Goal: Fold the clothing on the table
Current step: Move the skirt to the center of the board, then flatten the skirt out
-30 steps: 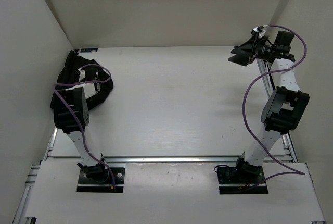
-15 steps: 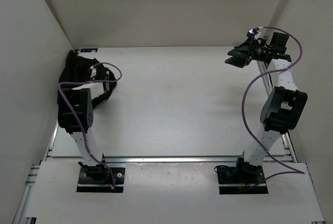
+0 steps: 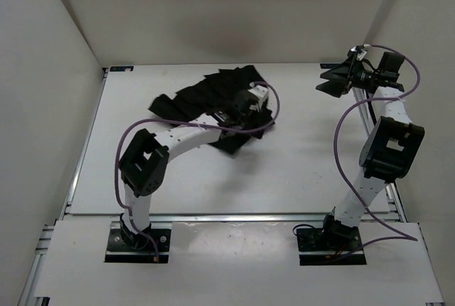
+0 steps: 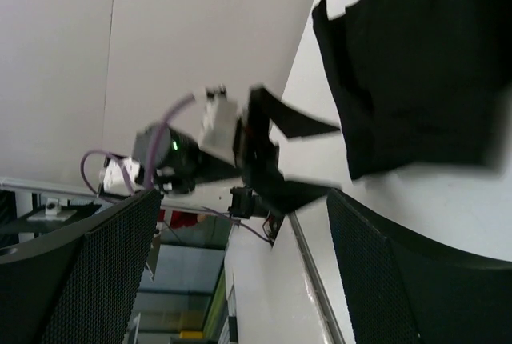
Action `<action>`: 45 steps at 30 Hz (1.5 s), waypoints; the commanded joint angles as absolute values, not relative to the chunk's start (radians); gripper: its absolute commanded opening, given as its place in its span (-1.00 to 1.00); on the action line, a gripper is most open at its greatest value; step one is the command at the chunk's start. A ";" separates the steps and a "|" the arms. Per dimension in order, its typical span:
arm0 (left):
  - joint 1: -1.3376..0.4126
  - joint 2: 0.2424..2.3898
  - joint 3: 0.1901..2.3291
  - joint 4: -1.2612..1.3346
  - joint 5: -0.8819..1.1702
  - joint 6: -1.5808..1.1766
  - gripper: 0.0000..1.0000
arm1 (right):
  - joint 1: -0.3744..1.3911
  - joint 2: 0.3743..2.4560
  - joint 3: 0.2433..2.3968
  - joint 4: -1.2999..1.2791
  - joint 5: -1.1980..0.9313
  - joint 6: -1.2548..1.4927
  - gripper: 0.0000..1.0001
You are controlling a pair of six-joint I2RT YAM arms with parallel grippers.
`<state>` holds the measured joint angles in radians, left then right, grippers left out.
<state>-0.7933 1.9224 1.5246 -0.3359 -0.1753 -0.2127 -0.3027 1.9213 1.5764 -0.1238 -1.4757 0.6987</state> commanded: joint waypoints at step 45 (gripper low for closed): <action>-0.722 2.065 1.393 0.029 0.409 -0.718 0.49 | -0.221 2.589 2.323 -1.341 -0.773 -0.597 -0.88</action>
<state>-0.6720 2.1559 1.4357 -0.0544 0.3233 -0.6979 -0.2398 2.6110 2.3516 -1.3155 -0.7509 -0.6022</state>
